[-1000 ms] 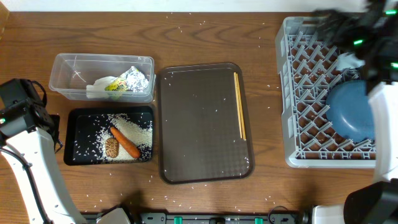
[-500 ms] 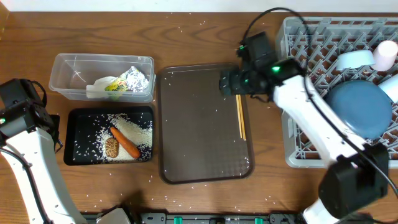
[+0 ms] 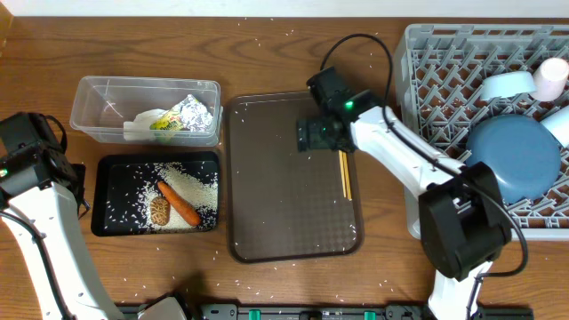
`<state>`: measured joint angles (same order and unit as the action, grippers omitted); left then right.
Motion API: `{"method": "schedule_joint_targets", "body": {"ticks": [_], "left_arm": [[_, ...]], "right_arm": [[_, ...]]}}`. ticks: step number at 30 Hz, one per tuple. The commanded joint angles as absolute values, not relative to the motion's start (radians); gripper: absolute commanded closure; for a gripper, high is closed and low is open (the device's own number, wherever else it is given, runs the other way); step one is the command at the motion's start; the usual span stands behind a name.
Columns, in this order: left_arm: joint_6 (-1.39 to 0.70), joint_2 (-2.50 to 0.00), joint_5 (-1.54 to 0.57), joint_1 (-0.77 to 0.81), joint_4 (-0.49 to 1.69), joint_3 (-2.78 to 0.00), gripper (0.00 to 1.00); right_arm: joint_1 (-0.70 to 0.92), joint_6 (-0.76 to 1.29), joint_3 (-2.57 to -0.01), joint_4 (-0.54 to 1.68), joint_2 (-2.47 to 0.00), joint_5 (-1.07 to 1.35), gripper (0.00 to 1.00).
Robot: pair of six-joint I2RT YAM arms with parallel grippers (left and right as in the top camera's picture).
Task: Sort waste into correct bins and load items into the dishwasher rack
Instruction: 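Move the right gripper back to the chopstick on the brown tray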
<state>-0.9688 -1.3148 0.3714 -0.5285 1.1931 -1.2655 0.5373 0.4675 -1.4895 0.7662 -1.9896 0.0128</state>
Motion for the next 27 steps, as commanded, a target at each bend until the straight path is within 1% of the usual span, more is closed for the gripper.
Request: {"method": "schedule_joint_targets", "body": {"ticks": [1, 3, 12, 15, 27], "left_arm": [[-0.974, -1.313, 0.377, -0.533, 1.196, -1.264, 0.02], [-0.974, -1.313, 0.377, -0.533, 1.196, -1.264, 0.02], [-0.974, -1.313, 0.377, -0.533, 1.196, -1.264, 0.02], [-0.974, -1.313, 0.377, -0.533, 1.196, -1.264, 0.02], [-0.974, -1.313, 0.377, -0.533, 1.196, -1.264, 0.02]], "right_arm": [[0.572, 0.523, -1.489, 0.770, -2.014, -0.052, 0.03], [0.582, 0.550, -1.488, 0.775, -2.026, -0.086, 0.03], [0.583, 0.554, -1.486, 0.774, -2.077, -0.105, 0.02], [0.583, 0.553, -1.486, 0.762, -2.097, -0.100, 0.01], [0.583, 0.553, -1.485, 0.751, -2.127, -0.100, 0.01]]}}
